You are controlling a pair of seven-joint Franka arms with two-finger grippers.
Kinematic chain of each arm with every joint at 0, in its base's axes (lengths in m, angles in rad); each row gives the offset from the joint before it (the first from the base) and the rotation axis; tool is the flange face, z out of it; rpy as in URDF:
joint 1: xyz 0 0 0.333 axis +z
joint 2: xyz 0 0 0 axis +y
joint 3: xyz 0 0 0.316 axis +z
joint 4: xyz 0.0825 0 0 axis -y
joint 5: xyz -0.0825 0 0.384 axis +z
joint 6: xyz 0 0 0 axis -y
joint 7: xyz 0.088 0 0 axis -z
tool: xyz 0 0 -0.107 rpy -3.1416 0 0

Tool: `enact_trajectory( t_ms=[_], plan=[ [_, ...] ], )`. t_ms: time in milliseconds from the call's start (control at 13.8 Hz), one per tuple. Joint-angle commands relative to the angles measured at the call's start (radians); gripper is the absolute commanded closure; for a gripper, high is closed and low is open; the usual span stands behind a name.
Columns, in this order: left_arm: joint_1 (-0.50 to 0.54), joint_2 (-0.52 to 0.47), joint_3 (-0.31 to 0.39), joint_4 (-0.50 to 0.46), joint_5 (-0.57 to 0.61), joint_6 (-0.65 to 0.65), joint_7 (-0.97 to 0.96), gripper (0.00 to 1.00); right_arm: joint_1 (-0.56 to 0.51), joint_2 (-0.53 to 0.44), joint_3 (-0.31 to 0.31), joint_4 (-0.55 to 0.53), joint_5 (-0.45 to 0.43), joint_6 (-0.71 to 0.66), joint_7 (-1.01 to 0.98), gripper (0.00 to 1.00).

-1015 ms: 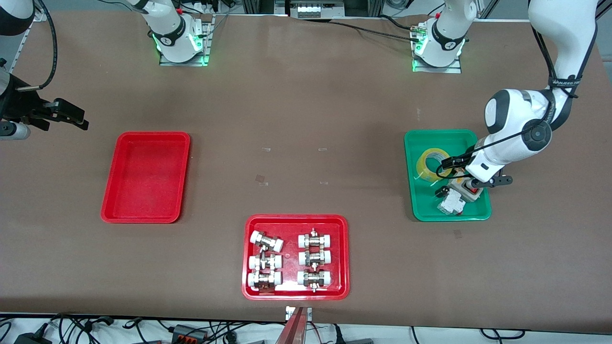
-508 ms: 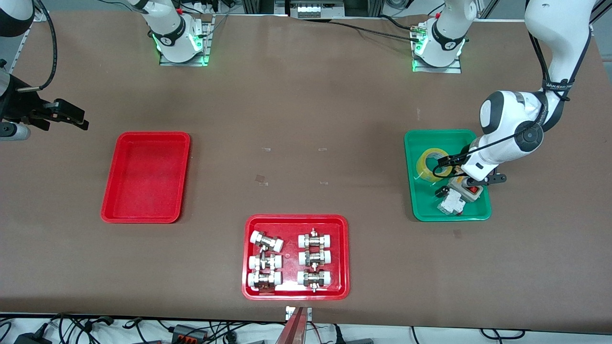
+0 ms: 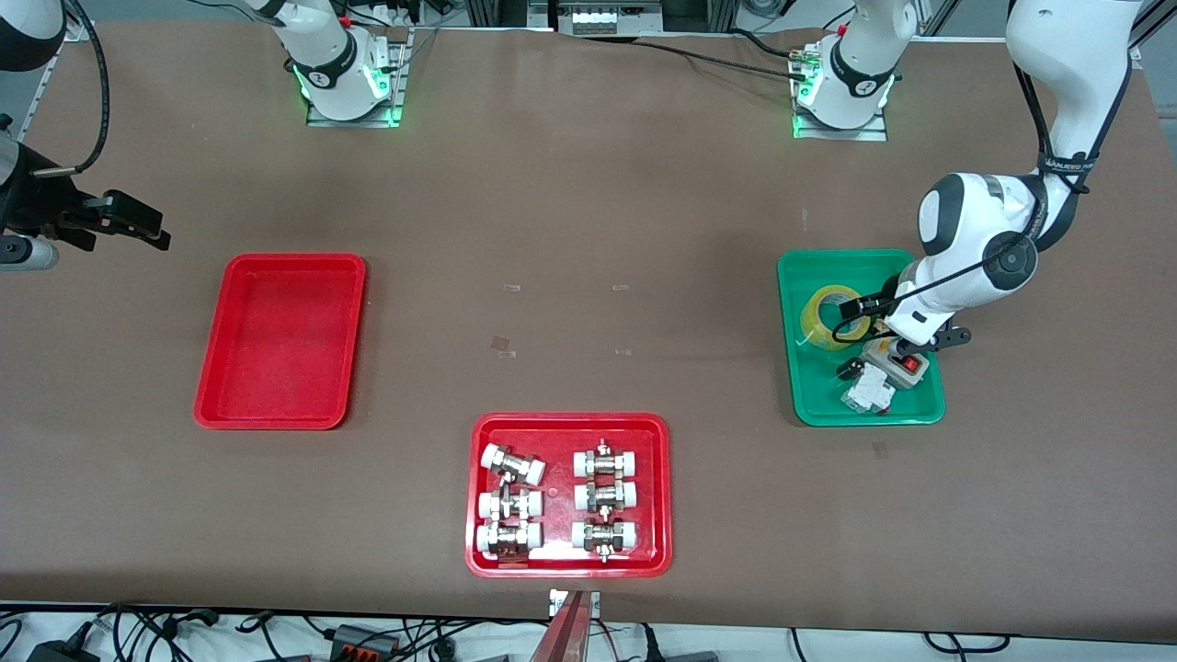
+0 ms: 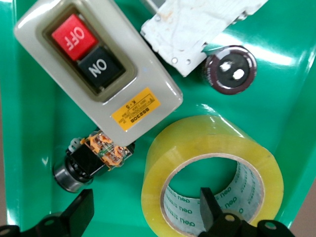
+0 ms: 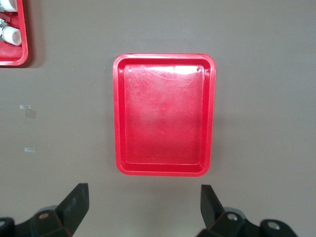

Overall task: Left arm passes tape to right arm into tray
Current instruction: 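Lower the left gripper and close it on the tape roll's rim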

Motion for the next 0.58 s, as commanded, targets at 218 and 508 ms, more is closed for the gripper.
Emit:
enact_trajectory(
  t_ms=[218,508],
  plan=[
    [0.002,-0.018,-0.008,-0.027,0.017,0.023,-0.06,0.38,-0.001,-0.001,0.001,0.005,-0.009,-0.011,0.011,0.0],
    [-0.001,-0.018,-0.008,-0.027,0.017,0.023,-0.096,0.72,-0.001,-0.001,0.001,0.005,-0.009,-0.011,0.012,0.0]
  ],
)
